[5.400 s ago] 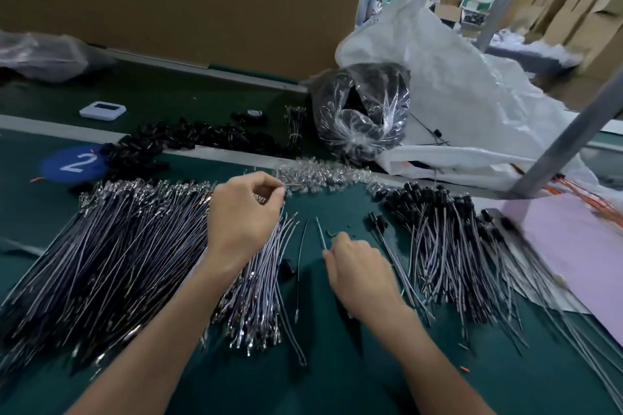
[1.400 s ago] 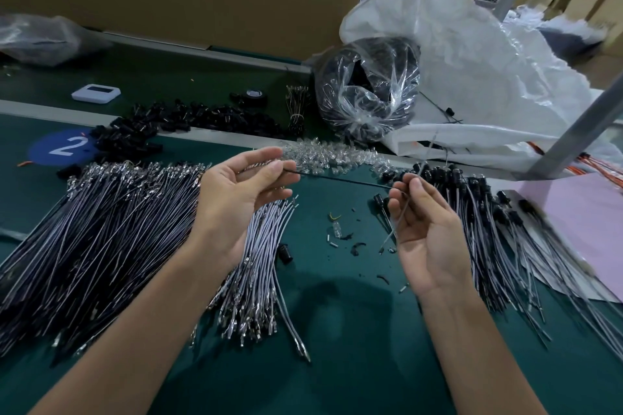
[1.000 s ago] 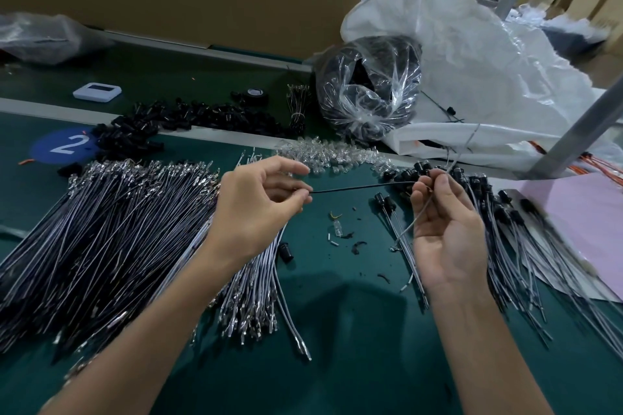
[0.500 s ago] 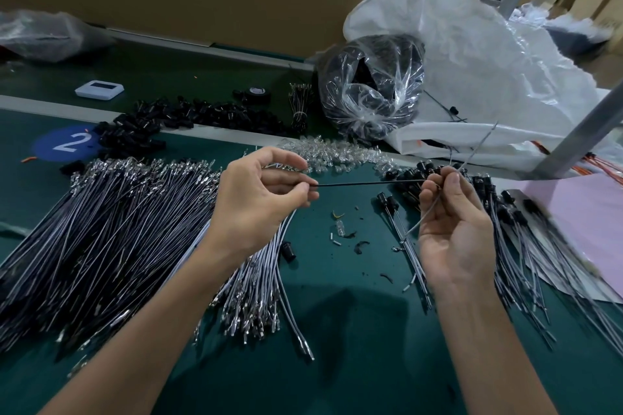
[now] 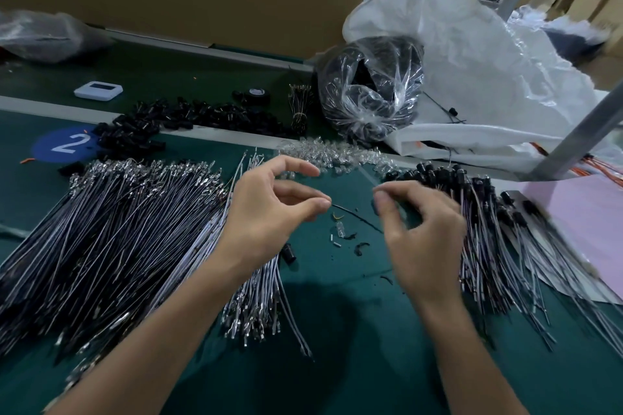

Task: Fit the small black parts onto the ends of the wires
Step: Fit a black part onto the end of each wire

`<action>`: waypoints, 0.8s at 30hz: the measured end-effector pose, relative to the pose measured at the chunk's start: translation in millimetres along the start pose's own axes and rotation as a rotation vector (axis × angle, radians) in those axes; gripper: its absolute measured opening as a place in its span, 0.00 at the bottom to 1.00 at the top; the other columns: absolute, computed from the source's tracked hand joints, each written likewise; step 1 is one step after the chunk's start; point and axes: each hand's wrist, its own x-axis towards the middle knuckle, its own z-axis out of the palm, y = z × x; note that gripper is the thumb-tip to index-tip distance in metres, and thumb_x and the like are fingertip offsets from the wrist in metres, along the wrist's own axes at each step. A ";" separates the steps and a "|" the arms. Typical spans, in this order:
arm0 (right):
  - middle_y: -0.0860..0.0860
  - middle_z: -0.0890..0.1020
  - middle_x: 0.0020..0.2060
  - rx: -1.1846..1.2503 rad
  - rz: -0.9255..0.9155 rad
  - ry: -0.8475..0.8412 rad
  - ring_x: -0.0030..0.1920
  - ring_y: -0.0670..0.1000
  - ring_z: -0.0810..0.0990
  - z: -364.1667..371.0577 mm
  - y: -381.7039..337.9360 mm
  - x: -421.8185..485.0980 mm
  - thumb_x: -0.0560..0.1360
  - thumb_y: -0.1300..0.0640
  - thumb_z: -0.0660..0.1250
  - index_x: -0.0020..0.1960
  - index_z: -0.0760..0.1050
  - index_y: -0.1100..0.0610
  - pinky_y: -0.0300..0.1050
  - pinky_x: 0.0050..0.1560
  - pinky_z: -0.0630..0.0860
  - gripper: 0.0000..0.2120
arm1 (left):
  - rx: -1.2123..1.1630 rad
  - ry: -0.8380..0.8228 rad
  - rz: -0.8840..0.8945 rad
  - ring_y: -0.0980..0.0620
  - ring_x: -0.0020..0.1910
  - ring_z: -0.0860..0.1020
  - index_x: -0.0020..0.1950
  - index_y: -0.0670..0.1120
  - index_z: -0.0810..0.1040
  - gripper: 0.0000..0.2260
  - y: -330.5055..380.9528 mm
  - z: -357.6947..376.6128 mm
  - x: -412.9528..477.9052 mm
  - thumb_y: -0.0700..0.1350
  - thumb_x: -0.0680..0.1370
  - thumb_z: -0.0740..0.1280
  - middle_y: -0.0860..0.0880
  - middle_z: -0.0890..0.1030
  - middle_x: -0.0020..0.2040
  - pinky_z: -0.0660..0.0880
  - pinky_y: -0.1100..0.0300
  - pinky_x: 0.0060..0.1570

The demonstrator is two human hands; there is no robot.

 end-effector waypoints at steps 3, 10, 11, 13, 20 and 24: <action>0.47 0.84 0.36 0.290 0.132 -0.233 0.40 0.45 0.82 10.4 -12.1 -8.9 0.76 0.63 0.70 0.44 0.82 0.57 0.45 0.45 0.79 0.04 | -0.007 -0.013 0.026 0.50 0.37 0.85 0.50 0.47 0.79 0.15 -2.7 3.5 -0.3 0.34 0.69 0.77 0.47 0.86 0.38 0.81 0.61 0.39; 0.51 0.83 0.34 0.499 0.276 -0.268 0.35 0.51 0.82 15.0 -14.0 -11.0 0.77 0.64 0.69 0.42 0.80 0.54 0.43 0.38 0.80 0.07 | 0.229 -0.038 0.192 0.59 0.38 0.84 0.48 0.49 0.82 0.13 -3.6 3.3 -1.5 0.36 0.69 0.77 0.55 0.86 0.38 0.80 0.65 0.43; 0.51 0.83 0.33 0.524 0.288 -0.259 0.34 0.48 0.81 15.0 -13.8 -10.4 0.76 0.65 0.69 0.42 0.80 0.55 0.40 0.37 0.79 0.07 | 0.279 -0.042 0.220 0.61 0.37 0.83 0.46 0.50 0.83 0.11 -3.1 3.5 -1.8 0.36 0.69 0.77 0.56 0.85 0.37 0.79 0.67 0.41; 0.50 0.82 0.31 0.562 0.294 -0.252 0.33 0.45 0.80 14.4 -12.8 -9.5 0.76 0.65 0.69 0.42 0.80 0.57 0.36 0.37 0.77 0.06 | 0.339 -0.029 0.272 0.63 0.35 0.81 0.43 0.50 0.85 0.08 -2.2 3.5 -2.1 0.38 0.70 0.77 0.59 0.84 0.36 0.76 0.69 0.37; 0.51 0.83 0.33 0.547 0.259 -0.263 0.34 0.45 0.80 12.8 -11.1 -10.0 0.76 0.64 0.69 0.44 0.82 0.55 0.37 0.37 0.77 0.06 | 0.402 -0.051 0.361 0.54 0.39 0.82 0.43 0.50 0.85 0.05 -1.3 1.6 -3.3 0.41 0.71 0.77 0.56 0.85 0.38 0.78 0.55 0.38; 0.50 0.84 0.33 0.499 0.242 -0.311 0.33 0.46 0.80 10.8 -11.2 -9.8 0.75 0.63 0.72 0.43 0.83 0.52 0.39 0.37 0.77 0.07 | 0.412 -0.046 0.400 0.54 0.37 0.82 0.43 0.49 0.86 0.04 -1.8 1.4 -2.0 0.40 0.71 0.76 0.56 0.85 0.38 0.78 0.59 0.36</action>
